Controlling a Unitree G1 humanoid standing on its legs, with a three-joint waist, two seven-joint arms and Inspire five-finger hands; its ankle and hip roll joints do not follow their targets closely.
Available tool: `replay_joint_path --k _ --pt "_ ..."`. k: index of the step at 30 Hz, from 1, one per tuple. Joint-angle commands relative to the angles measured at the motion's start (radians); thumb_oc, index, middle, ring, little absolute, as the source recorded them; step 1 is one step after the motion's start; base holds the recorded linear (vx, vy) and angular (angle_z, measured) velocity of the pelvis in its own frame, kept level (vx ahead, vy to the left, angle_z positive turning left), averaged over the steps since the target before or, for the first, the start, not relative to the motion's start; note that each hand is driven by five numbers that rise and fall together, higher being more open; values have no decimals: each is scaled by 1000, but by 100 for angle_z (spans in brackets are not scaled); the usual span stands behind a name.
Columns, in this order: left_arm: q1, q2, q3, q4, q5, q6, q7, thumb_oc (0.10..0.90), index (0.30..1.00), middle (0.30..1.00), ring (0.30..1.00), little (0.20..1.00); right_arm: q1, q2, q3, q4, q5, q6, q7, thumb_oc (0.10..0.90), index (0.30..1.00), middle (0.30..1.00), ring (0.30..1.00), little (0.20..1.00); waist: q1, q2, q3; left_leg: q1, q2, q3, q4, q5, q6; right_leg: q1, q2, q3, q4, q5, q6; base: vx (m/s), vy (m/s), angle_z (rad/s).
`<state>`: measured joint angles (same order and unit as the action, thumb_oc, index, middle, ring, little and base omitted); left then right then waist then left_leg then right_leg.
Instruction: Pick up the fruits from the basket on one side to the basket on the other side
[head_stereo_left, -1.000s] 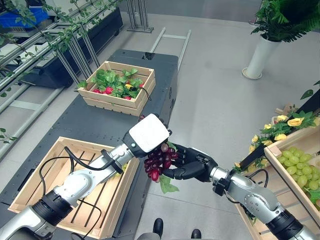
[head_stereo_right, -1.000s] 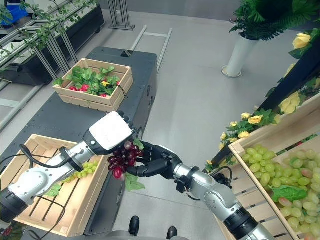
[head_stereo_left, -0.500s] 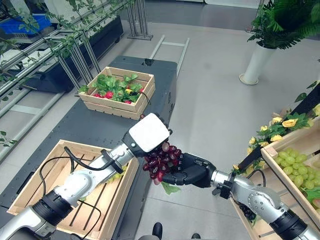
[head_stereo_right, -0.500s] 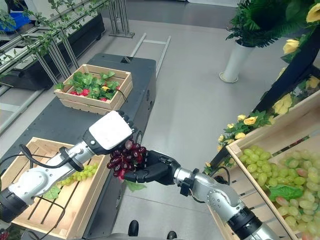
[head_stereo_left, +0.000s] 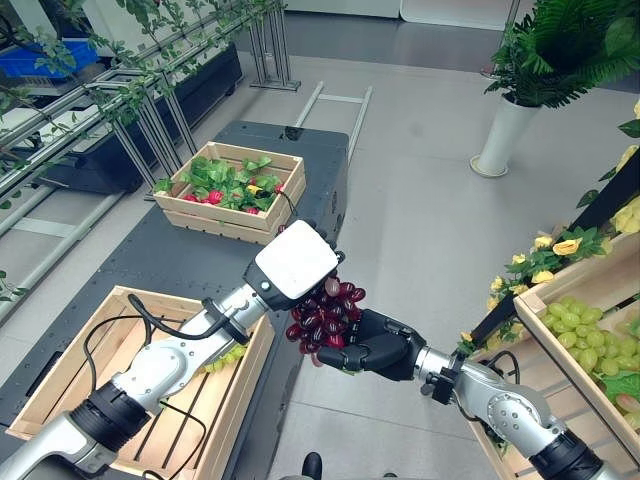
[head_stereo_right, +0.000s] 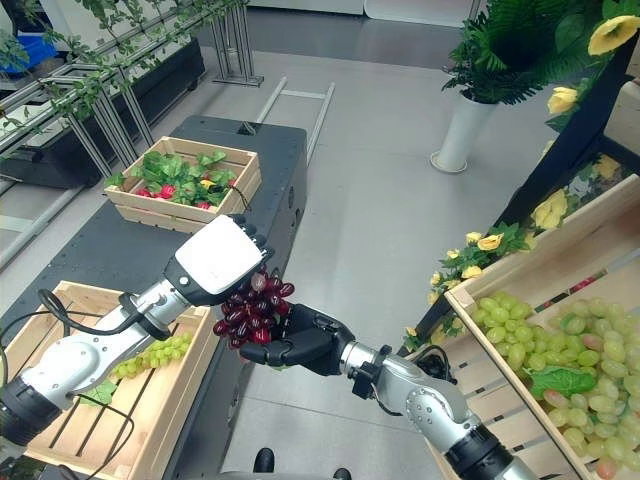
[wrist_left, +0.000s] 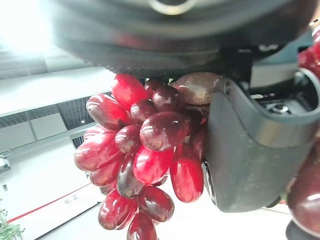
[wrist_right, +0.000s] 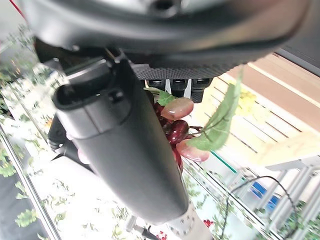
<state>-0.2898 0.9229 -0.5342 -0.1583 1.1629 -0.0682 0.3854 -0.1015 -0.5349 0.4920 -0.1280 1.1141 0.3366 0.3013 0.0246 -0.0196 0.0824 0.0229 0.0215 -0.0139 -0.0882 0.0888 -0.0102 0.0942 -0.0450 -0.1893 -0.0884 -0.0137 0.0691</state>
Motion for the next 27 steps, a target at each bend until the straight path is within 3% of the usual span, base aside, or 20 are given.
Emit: replay_joint_path --k 1,17,18,19,20,27 --pt "-73 -80 41 -18 -62 46 46 400 300 300 300 300 -46 86 -10 -100 53 -150 -68 800 900 900 900 900 -7 -22 -120 -11 -20 31 1 -58 34 -56 -23 5 1 62 13 0 0 0" --pt "-43 -133 -14 -32 -57 31 -12 400 300 300 300 300 -19 175 -10 -116 100 -287 -267 800 900 900 900 900 -12 -10 -103 -18 -18 41 1 -61 38 -68 -26 14 1 62 15 -2 1 -2" --pt "-41 -135 -17 -32 -59 31 -15 400 300 300 300 300 -18 178 -10 -117 98 -297 -269 711 766 766 766 766 -12 -9 -101 -19 -18 41 1 -61 38 -69 -27 13 1 62 15 0 0 0" --pt "-40 -136 -18 -33 -60 29 -19 400 300 300 300 300 -17 180 -10 -119 100 -302 -270 533 500 500 500 500 -12 -8 -100 -19 -19 41 1 -61 38 -69 -27 13 1 62 16 0 0 0" --pt "-40 -136 -19 -34 -62 27 -21 400 300 300 300 300 -17 182 -11 -120 102 -304 -273 408 312 312 312 312 -11 -8 -100 -19 -19 40 1 -61 38 -70 -27 13 1 62 16 0 0 0" --pt "-30 -136 -17 -31 -83 29 -27 400 300 300 300 300 -17 195 -19 -127 96 -345 -309 400 300 300 300 300 -11 -3 -96 -21 -19 43 1 -61 39 -72 -27 15 1 61 14 0 0 0"
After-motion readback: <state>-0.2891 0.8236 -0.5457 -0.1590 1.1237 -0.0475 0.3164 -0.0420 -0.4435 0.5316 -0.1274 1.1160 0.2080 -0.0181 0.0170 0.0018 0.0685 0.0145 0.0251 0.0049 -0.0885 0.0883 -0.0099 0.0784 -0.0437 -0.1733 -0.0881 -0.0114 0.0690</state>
